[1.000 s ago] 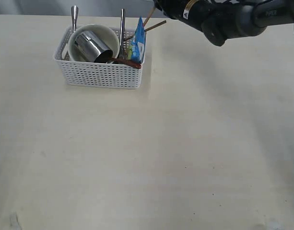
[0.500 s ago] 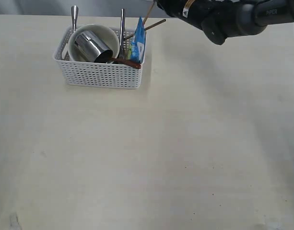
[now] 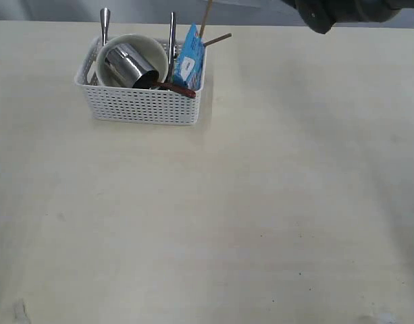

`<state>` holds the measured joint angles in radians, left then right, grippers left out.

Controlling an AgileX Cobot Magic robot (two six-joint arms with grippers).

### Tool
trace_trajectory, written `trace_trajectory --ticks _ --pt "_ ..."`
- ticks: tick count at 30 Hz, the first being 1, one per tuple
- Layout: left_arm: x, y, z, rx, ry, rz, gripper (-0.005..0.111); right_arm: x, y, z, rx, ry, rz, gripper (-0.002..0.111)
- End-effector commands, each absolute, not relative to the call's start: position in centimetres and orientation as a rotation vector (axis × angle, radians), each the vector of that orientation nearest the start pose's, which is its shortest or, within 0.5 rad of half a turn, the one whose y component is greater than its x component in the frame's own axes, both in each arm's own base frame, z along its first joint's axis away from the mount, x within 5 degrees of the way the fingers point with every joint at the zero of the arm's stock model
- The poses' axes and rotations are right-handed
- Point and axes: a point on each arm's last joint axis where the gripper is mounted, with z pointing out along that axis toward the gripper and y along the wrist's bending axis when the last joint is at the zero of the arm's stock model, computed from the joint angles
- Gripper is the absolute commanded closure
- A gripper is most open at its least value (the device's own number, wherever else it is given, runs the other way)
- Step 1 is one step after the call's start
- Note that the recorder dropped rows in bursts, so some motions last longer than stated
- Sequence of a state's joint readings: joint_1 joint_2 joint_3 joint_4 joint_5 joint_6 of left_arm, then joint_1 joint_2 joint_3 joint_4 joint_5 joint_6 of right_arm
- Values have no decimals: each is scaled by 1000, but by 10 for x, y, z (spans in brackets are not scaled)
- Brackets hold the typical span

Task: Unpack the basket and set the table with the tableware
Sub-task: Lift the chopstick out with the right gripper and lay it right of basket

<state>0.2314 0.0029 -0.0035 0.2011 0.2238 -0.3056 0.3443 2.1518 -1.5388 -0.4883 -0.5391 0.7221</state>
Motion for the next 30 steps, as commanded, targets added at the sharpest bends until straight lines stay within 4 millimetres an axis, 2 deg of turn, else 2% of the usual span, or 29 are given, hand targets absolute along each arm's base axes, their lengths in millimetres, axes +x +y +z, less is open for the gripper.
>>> trace_trajectory --ticks 1,9,15,20,24,27,30 --pt "53 17 194 -325 1670 131 107 461 186 254 -289 1567 636 109" --pt "53 17 194 -325 1670 131 107 450 182 293 -334 1478 583 109" --pt "53 17 194 -325 1670 131 107 439 174 324 -315 1484 537 109" --pt "53 17 194 -325 1670 131 107 423 154 347 -244 1678 367 109" --pt "53 17 194 -325 1670 131 107 403 133 362 -198 1856 184 109" --pt "53 17 194 -325 1670 131 107 392 120 361 -150 1997 74 109" --pt "53 17 194 -325 1670 131 107 386 112 351 -135 2125 -30 109"
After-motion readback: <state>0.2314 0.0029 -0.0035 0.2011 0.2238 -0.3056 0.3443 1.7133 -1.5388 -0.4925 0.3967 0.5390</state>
